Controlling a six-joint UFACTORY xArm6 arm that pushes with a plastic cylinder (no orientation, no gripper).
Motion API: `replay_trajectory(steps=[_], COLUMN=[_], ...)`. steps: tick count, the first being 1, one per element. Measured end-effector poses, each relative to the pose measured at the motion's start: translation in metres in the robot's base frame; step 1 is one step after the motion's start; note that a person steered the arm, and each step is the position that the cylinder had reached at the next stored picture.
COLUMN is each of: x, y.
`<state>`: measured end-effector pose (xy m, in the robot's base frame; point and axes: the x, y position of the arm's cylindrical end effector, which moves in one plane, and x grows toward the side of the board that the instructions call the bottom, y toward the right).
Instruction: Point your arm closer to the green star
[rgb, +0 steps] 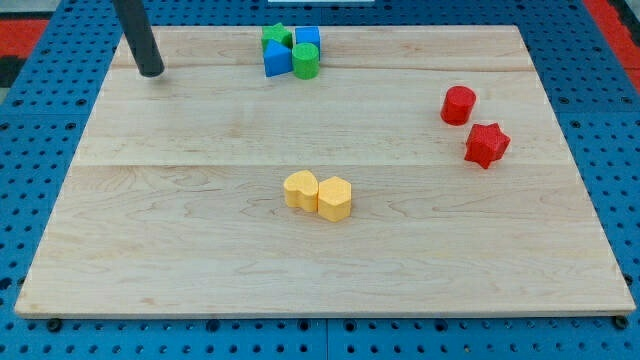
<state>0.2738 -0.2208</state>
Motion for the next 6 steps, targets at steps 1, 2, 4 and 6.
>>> replay_trajectory(steps=[1,2,4,6], x=[-0.037,-0.066,-0.073,-0.039], y=[0.001,0.002,0.098,0.127])
